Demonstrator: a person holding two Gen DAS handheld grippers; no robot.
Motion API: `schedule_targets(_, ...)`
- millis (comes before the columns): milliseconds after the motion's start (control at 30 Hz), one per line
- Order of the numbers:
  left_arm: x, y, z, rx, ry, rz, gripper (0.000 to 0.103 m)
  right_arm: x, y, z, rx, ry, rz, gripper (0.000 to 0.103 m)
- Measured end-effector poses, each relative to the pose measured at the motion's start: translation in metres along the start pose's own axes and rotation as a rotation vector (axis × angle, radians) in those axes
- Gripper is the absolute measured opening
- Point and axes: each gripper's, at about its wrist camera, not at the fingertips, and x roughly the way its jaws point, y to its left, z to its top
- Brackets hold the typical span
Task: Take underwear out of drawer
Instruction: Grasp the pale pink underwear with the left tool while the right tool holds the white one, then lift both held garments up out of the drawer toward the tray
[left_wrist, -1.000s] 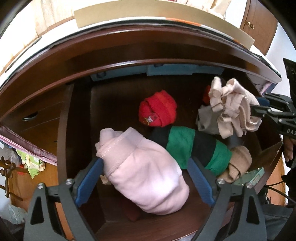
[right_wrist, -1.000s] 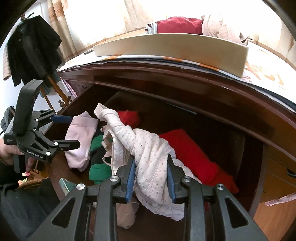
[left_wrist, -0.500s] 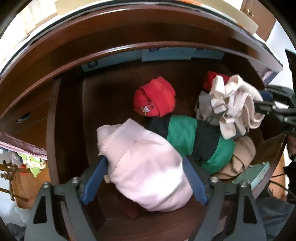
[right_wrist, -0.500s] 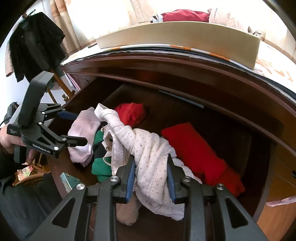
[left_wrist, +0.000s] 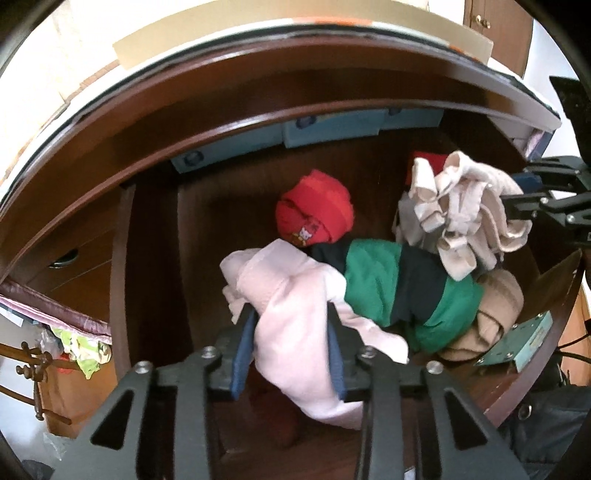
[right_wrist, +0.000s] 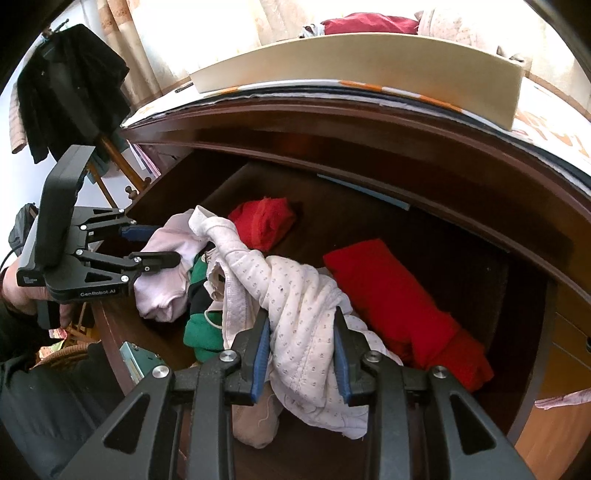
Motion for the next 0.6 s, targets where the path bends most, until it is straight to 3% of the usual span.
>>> schedule_targets(300, -0.015, 0.009, -0.012, -0.053, -0.080, -0.052, 0.028, -0.002, 0.000, -0.003, 0.002, -0.018, 0.000, 0.032)
schedule_targets(600, -0.039, 0.002, -0.012, -0.053, -0.175, -0.051, 0.027, -0.009, -0.001, -0.006, 0.005, -0.055, 0.004, 0.032)
